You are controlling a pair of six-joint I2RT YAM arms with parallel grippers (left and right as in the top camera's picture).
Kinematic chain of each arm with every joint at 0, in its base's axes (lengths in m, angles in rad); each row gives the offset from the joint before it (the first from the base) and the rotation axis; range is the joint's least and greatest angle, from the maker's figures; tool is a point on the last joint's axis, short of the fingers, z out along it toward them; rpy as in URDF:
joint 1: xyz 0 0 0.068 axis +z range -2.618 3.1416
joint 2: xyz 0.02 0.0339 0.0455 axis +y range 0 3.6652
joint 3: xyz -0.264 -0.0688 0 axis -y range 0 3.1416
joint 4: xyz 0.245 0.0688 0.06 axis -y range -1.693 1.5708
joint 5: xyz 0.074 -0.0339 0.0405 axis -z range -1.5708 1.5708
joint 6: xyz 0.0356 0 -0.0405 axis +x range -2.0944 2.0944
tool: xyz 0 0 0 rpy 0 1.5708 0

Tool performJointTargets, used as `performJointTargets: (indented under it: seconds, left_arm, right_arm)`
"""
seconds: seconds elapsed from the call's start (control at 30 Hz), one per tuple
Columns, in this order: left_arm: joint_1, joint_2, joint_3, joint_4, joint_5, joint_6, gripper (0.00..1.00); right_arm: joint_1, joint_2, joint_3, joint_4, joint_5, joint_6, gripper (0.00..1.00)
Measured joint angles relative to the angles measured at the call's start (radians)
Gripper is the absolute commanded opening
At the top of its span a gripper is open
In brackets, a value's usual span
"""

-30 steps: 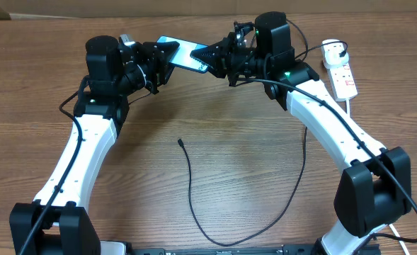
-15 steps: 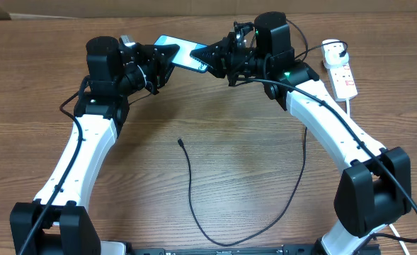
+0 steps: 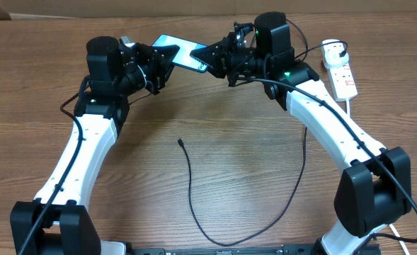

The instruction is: Plug charger to phone and switch on socket

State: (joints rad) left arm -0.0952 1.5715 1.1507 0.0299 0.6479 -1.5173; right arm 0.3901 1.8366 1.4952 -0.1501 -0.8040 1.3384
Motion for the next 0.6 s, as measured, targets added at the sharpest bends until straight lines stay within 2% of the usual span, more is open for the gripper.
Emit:
performJointTargets:
  seconds: [0.1,0.27,0.37,0.4,0.53,0.6]
  left_arm:
    - [0.002,0.0,0.0,0.001,0.0,-0.005,0.11]
    - [0.006,0.0,0.0,0.008,0.002,-0.003,0.06]
    - [0.007,0.0,0.0,0.012,0.003,-0.003,0.04]
    - [0.007,0.0,0.0,0.015,0.003,-0.003,0.05]
    - [0.005,0.0,0.0,0.014,0.004,0.0,0.04]
    - [0.003,0.0,0.0,0.015,-0.001,0.002,0.04]
  right_arm:
    - [0.0,0.0,0.0,-0.001,-0.001,0.006,0.12]
    - [0.013,0.0,0.0,-0.019,-0.011,-0.004,0.14]
    - [0.014,0.0,0.0,-0.023,-0.019,-0.005,0.22]
    - [0.016,0.0,0.0,-0.026,-0.02,-0.006,0.27]
    - [0.043,0.0,0.0,-0.026,-0.039,-0.04,0.57]
    - [0.059,0.0,0.0,-0.027,-0.043,-0.056,0.67]
